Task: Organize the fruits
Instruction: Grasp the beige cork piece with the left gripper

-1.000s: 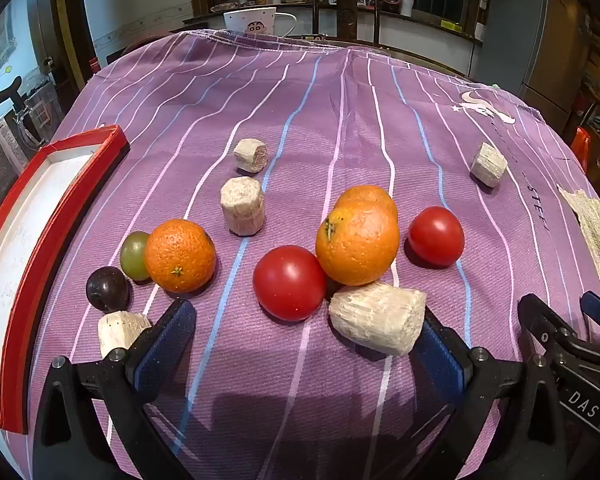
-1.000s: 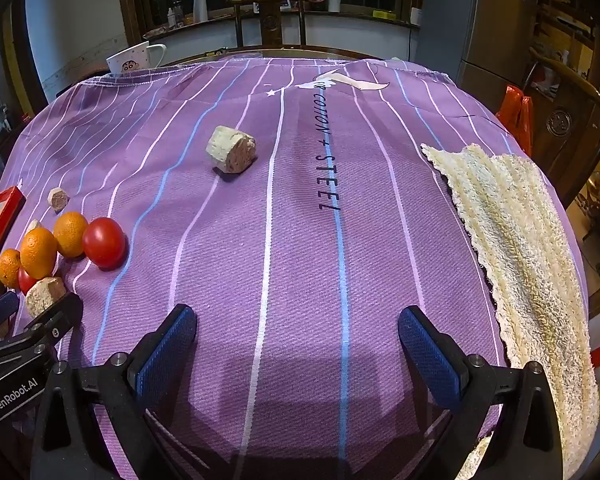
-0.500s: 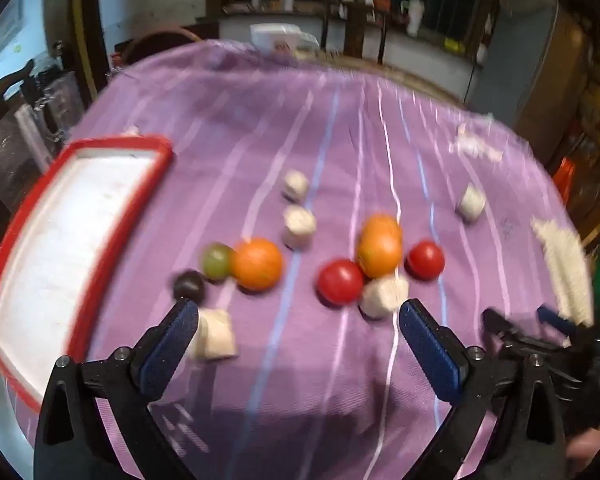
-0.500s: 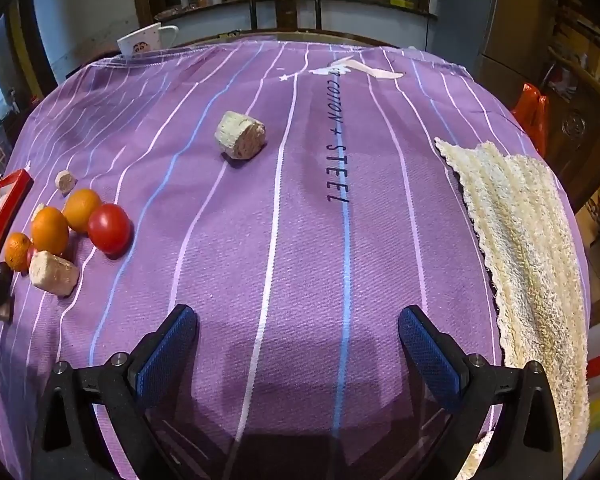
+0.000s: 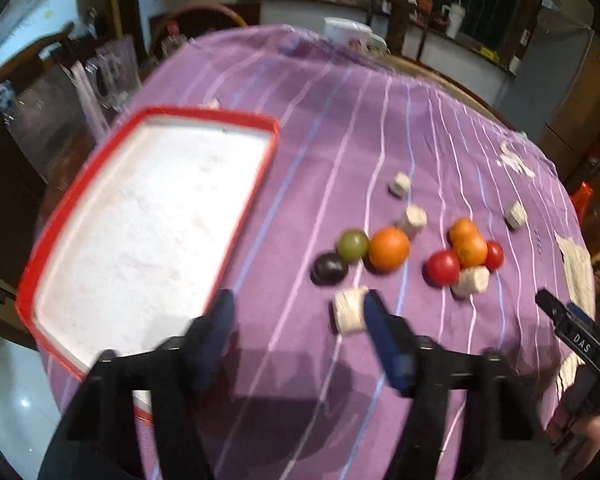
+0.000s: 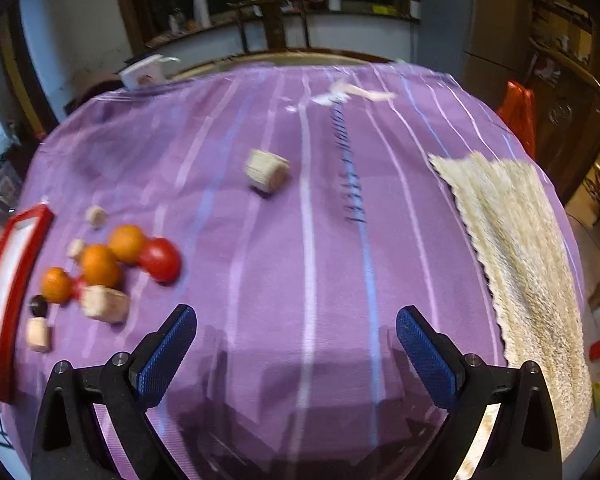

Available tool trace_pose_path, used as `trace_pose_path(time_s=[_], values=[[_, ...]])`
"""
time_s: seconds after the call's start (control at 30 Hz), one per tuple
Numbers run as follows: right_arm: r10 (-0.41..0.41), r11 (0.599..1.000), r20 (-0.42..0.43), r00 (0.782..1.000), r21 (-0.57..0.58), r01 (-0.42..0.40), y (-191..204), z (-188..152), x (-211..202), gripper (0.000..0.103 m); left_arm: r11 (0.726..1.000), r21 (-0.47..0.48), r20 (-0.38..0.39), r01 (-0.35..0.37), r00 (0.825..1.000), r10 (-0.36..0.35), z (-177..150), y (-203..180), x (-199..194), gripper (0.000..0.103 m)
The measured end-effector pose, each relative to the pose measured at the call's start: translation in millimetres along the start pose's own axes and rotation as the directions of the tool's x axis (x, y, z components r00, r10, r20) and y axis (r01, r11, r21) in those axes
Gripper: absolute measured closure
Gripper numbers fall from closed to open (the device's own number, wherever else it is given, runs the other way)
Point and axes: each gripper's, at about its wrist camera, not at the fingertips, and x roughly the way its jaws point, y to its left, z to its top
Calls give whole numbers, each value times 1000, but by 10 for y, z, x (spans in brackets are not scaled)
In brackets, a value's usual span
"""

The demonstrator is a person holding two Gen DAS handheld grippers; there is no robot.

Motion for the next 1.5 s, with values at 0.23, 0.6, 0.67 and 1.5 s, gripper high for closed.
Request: trace_pose_path(time_s=[0.23, 0.6, 0.67, 1.5], values=[[49, 995, -19, 999, -88, -50, 303, -1, -53, 12, 996, 88, -4, -30, 1000, 31, -16, -182, 46, 53], [44, 996, -45, 998, -74, -47, 346, -29, 16, 16, 993, 118, -49, -15, 999, 21, 82, -184, 166, 49], [41, 996, -48, 998, -74, -45, 347, -28, 30, 16, 993, 121, -58, -7, 998, 14, 91, -187, 197, 49], [94, 992, -11, 996, -80, -94, 33, 747, 335, 44, 984, 55, -144, 167, 977, -158, -8, -231, 507, 50]])
